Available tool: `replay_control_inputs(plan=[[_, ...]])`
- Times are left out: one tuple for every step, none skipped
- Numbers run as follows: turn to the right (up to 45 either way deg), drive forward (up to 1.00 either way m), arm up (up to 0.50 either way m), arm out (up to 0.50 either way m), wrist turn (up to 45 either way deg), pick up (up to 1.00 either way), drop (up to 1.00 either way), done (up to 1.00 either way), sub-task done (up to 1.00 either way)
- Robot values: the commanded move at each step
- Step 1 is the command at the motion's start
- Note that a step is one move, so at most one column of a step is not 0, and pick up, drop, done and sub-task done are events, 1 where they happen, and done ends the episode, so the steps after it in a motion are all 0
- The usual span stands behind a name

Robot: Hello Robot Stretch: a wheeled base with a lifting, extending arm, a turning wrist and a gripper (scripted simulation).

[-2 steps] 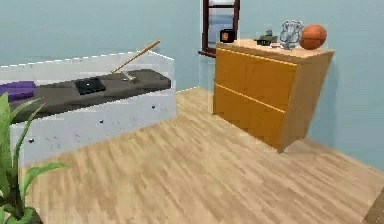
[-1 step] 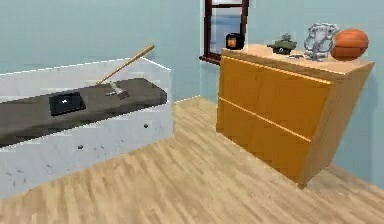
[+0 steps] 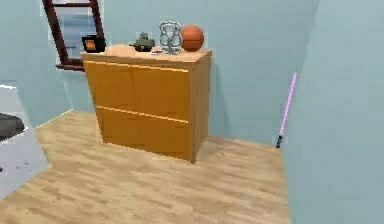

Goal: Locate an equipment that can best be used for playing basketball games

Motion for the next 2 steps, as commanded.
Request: replay_control_inputs(plan=[[0.0,1.0,0.0,0.0,0.0,0.0,0.0,0.0,0.0],[9.0,0.0,0.0,0.0,0.0,0.0,0.0,0.0,0.0]])
